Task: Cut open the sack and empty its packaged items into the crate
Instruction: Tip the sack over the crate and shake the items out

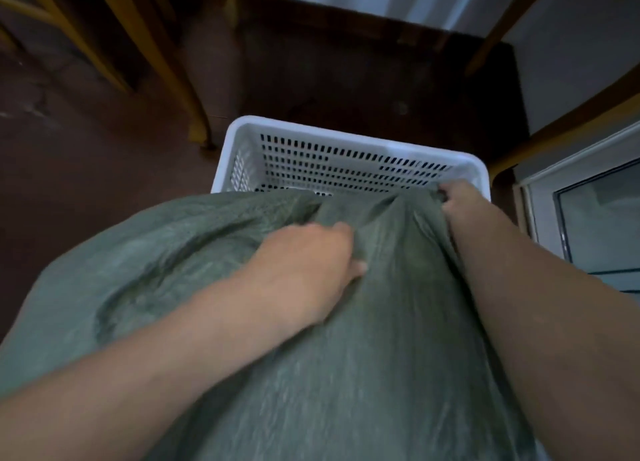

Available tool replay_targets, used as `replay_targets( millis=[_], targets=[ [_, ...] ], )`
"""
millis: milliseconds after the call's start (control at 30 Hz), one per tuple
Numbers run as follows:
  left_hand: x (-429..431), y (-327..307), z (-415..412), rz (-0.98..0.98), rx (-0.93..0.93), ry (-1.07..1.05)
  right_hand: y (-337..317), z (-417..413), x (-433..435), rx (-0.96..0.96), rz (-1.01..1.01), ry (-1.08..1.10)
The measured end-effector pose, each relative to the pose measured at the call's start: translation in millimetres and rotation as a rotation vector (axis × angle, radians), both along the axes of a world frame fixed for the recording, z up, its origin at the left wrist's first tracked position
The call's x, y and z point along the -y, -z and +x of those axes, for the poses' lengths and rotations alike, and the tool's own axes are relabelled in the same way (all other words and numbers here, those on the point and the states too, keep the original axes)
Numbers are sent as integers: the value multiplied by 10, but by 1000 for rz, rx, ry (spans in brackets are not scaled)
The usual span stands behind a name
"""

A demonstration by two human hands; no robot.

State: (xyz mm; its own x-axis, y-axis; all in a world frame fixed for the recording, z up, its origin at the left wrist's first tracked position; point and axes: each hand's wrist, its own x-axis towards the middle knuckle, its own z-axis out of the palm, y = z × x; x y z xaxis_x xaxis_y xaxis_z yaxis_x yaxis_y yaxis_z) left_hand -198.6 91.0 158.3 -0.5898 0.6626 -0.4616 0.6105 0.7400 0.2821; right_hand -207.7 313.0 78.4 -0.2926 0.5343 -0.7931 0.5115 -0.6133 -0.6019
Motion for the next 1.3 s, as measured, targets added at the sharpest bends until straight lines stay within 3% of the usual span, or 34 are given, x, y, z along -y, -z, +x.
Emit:
replay_targets(
  millis=[100, 200, 267, 367, 433, 600, 733, 867, 933, 1067, 1133, 1300],
  targets=[
    [-252, 178, -278, 133, -95, -32, -146, -98, -122, 40, 108, -189],
    [-419, 322, -540, 161, -104, -93, -601, 103, -49, 227, 691, -719],
    [-504, 398, -697, 152, -62, -173, -976, 497, 194, 163, 960, -1155],
    [-579, 419, -865, 53, 28, -297, -1148, 1165, 536, 333, 913, -1616],
    [-583, 318, -869, -4, 101, -330, -964, 1381, 591, 423, 898, -1729],
    [-247, -119, -348, -151, 41, -76, -389, 1102, 362, 498, 944, -1679],
    [-60, -98, 45, -301, -225, 136, -228, 837, 144, 674, 986, -1575],
    [-197, 290, -263, -206, -320, 136, -370, 950, 20, 746, 1151, -1315],
    [-317, 404, -440, -174, -288, 172, -408, 1198, 25, 715, 1132, -1213],
    [-263, 332, -518, -77, -76, 148, -219, 1684, -75, 701, 793, -1180],
    [-23, 283, -467, -124, -30, 89, -80, 1717, -142, 653, 730, -1191],
    [487, 90, -134, -197, 115, 161, -240, 1652, 42, 247, 724, -944]
  ],
)
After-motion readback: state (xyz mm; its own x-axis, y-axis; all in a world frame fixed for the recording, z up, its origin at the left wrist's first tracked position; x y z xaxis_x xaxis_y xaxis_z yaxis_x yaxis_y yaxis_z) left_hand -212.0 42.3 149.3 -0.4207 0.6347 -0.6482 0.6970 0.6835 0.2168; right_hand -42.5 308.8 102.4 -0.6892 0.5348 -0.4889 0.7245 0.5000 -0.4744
